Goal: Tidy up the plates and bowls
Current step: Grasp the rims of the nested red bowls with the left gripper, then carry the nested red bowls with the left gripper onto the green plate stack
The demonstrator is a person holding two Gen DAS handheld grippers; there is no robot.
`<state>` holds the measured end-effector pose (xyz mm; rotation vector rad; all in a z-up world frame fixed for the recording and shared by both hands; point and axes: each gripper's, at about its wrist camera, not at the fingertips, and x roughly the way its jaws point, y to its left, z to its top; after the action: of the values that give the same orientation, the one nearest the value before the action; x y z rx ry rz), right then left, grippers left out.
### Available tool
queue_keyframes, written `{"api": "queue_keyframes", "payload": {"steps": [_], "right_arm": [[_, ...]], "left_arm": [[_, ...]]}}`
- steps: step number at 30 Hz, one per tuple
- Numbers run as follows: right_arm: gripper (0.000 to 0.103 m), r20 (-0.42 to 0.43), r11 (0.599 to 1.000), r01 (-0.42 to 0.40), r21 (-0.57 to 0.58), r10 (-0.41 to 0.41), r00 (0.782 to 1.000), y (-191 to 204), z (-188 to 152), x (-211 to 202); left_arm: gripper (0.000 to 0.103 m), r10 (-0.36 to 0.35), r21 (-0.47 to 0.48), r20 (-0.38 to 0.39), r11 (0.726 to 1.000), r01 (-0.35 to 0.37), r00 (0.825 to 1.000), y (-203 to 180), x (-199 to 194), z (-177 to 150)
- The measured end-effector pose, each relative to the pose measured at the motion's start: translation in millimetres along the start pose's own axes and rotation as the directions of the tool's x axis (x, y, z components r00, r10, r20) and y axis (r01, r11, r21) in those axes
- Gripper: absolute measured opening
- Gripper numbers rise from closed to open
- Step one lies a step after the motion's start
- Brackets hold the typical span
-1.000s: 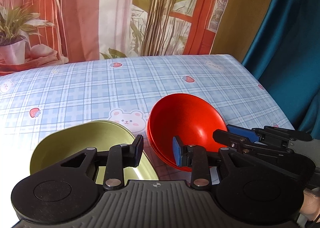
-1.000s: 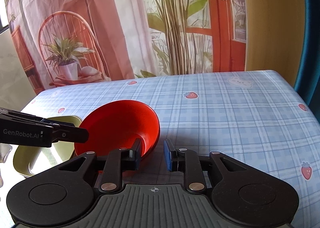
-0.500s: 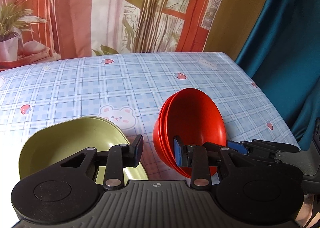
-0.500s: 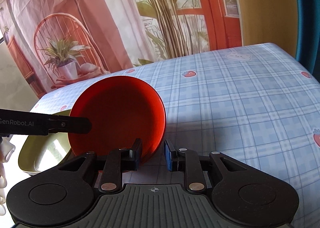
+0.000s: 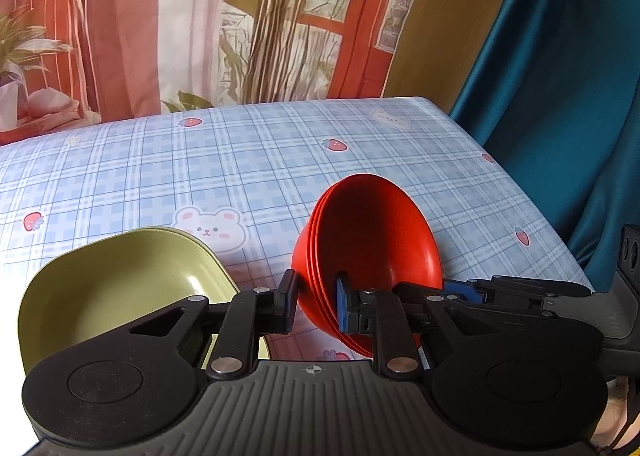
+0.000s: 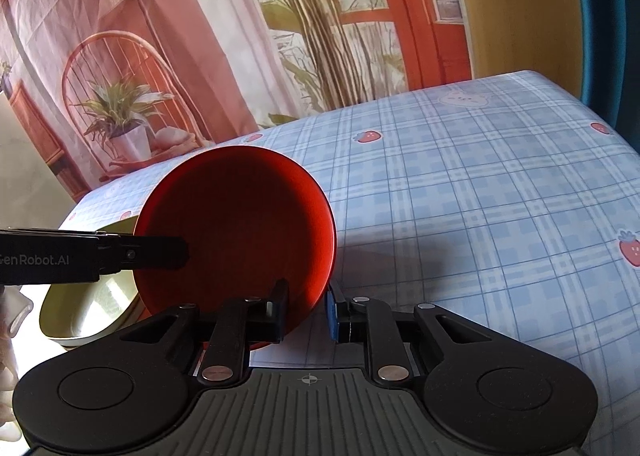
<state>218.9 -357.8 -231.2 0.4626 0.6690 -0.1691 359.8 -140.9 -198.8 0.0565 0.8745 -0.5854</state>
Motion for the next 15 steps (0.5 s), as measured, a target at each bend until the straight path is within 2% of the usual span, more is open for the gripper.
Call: {"api": "queue_keyframes", "payload": {"steps": [5, 15], "right_arm": [[0.018, 0.024, 1.0, -0.003, 0.002, 0.003, 1.0, 5, 2, -13], [0.018, 0.049, 1.0, 0.008, -0.028, -0.006, 0.999, 23, 4, -39]], "left_arm": [[0.021, 0.014, 0.011, -0.003, 1.0, -0.014, 1.0, -3, -9, -4], [0.021, 0.009, 0.017, 0.038, 1.0, -0.01, 0.999, -10, -38, -8]]}}
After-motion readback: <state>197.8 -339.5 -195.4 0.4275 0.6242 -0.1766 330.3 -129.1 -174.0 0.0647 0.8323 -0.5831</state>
